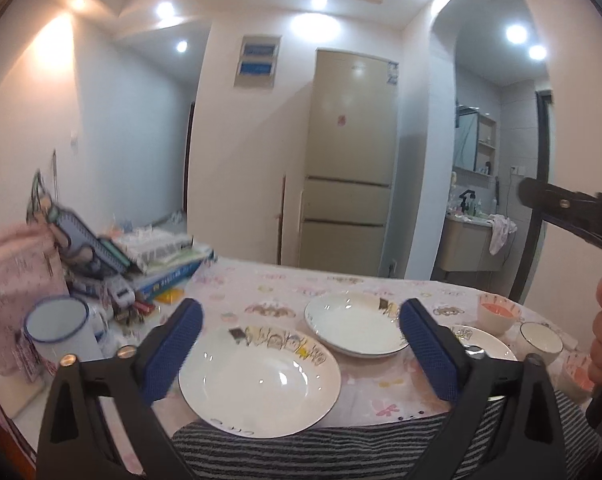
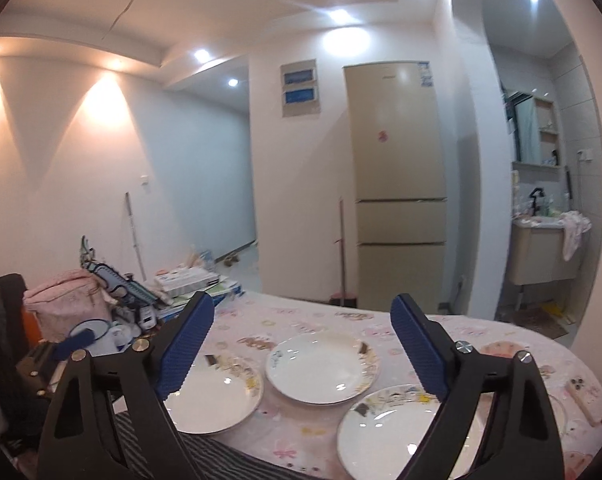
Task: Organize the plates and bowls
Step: 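Move both grippers to the rim of the white cartoon-rim plate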
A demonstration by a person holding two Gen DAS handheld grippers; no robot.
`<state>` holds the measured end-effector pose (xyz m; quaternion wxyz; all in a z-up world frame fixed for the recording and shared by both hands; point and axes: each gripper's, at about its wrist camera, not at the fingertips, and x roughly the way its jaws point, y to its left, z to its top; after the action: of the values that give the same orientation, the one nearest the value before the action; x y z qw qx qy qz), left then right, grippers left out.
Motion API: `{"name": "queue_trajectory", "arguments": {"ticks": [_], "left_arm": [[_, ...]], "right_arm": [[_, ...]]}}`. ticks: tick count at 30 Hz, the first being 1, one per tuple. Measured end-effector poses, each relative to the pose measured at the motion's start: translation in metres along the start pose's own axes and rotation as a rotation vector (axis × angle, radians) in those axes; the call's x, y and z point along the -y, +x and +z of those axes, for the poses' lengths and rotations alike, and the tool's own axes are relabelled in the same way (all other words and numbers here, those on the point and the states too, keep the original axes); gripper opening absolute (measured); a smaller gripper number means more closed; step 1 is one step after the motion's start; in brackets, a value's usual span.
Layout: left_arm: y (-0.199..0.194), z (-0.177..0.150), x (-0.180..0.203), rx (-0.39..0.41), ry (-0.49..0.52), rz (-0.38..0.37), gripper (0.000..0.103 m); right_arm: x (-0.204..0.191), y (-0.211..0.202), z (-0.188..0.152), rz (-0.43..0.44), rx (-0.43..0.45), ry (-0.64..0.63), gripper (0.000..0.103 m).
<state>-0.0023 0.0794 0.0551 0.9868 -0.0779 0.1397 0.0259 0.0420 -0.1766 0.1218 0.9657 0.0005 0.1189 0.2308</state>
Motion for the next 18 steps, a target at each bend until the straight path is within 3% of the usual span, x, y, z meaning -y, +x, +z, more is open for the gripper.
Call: {"name": "queue_trajectory", "arguments": {"ticks": [3, 9, 11, 12, 13, 14, 18], "left_arm": [[0.024, -0.001, -0.036, -0.077, -0.122, -0.019, 0.089], [0.068, -0.027, -0.106, -0.222, -0.334, 0.078, 0.072], [0.082, -0.038, -0.121, -0.275, -0.382, 0.082, 0.065], [0.090, -0.046, -0.127, -0.311, -0.400, 0.102, 0.059], [0.096, -0.052, -0.129, -0.342, -0.396, 0.132, 0.049], [0.101, -0.057, -0.132, -0.363, -0.392, 0.141, 0.045], [0.116, -0.071, -0.134, -0.431, -0.407, 0.079, 0.044]], "right_arm": [[-0.012, 0.024, 0.002, 0.056, -0.050, 0.018, 0.084], [-0.030, 0.089, -0.014, 0.138, -0.230, 0.084, 0.072], [-0.034, 0.119, -0.031, 0.143, -0.320, 0.108, 0.058], [-0.036, 0.131, -0.041, 0.137, -0.355, 0.114, 0.039], [-0.036, 0.143, -0.053, 0.124, -0.392, 0.118, 0.026], [-0.036, 0.156, -0.068, 0.097, -0.423, 0.119, 0.017], [-0.028, 0.185, -0.116, 0.084, -0.568, 0.121, 0.017]]}}
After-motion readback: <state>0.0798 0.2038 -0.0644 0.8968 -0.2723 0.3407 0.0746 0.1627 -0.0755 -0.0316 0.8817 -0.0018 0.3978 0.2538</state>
